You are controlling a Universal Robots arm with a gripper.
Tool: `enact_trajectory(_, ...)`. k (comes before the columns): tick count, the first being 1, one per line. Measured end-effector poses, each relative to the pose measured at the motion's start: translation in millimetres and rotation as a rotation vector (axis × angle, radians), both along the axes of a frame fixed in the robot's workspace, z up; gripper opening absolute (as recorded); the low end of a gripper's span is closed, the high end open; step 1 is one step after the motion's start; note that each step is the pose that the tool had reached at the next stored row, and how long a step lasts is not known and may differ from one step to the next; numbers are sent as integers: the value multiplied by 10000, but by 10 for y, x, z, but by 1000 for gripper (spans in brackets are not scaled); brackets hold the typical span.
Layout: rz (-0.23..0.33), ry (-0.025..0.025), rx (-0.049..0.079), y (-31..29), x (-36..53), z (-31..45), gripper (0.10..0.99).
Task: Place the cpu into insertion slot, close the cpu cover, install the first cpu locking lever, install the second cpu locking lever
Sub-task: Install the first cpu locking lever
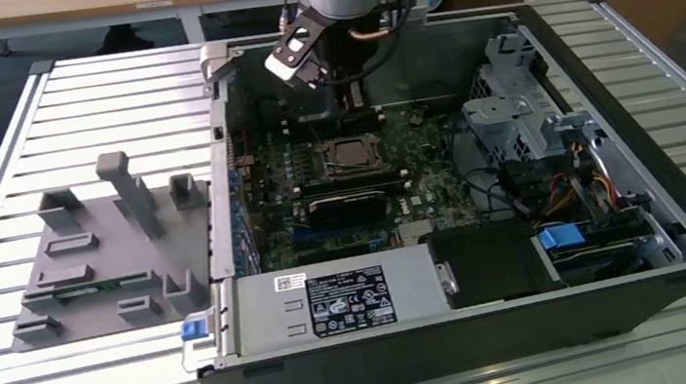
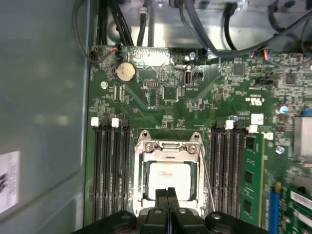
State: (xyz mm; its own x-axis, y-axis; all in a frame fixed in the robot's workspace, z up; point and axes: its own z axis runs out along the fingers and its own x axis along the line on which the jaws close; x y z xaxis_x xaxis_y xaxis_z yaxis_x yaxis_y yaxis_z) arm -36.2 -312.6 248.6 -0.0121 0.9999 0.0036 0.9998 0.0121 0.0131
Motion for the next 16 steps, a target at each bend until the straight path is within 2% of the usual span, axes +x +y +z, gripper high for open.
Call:
enact_trajectory(7, 4, 1, -1, 0, 0, 257, 106)
enact_trajectory(9, 177, -1, -2, 0, 0, 262, 106)
enact_trajectory(16, 1451, 0, -3, 0, 0, 256, 106)
